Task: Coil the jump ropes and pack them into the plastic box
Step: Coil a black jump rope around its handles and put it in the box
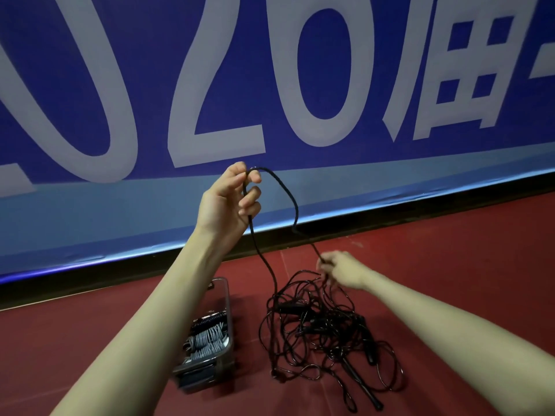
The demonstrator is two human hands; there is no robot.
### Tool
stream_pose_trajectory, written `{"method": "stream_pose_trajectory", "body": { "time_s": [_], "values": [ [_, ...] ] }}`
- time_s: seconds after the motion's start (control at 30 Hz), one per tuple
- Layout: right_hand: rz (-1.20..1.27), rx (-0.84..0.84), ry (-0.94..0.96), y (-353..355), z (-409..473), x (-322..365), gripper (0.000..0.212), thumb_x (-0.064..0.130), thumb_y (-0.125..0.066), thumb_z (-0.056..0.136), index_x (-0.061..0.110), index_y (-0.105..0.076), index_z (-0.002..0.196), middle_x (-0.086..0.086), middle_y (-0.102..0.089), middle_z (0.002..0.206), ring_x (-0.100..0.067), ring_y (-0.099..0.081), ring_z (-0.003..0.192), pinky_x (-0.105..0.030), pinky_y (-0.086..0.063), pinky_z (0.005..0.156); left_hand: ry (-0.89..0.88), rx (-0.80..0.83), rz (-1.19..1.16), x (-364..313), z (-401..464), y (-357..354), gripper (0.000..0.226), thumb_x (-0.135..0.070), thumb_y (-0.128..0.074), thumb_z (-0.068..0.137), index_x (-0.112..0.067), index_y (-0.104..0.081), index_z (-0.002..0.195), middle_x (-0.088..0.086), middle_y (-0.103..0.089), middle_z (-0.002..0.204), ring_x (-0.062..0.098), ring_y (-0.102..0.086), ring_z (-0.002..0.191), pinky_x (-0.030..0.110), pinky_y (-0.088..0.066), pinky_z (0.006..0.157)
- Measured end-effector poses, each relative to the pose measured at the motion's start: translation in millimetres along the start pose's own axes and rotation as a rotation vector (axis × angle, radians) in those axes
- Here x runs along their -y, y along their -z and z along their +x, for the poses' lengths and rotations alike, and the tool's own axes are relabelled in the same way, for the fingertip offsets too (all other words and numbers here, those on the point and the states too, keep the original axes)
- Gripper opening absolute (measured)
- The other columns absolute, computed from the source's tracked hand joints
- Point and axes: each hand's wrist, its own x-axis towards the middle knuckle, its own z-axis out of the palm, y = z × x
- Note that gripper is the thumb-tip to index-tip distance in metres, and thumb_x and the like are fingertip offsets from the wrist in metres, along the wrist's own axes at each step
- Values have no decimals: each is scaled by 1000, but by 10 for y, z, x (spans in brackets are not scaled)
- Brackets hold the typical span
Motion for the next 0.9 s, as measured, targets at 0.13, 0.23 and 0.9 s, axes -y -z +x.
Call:
{"method": "stream_pose_trajectory", "body": {
  "time_s": [0.13, 0.23, 0.9],
  "values": [
    [288, -350, 57, 368, 36, 251, 25, -2, -43, 99, 12, -57, 85, -9, -63, 71, -4, -59, 43, -20, -51, 49, 44, -178, -11, 194, 17, 342, 21, -7, -34, 94, -18, -48, 83, -2, -56, 72, 8, -35, 45, 17, -24, 42],
    [455, -468, 140, 630, 18, 481, 26, 0, -43, 100, 15, -56, 83, -14, -63, 77, -7, -63, 48, -19, -52, 50, 136, -317, 22, 423, -18, 604, 20, -11, -36, 95, -19, -50, 83, -4, -51, 59, 9, -36, 41, 18, -27, 41],
    [638, -460, 643, 1115, -712, 1791, 25, 1, -41, 103, 10, -64, 99, -9, -65, 93, -16, -69, 79, -32, -58, 84, 167, 175, 1044, 1182, 92, 322, 8, -14, -63, 92, -19, -67, 97, -1, -57, 85, 5, -57, 77, 14, -42, 74]
  ]
}}
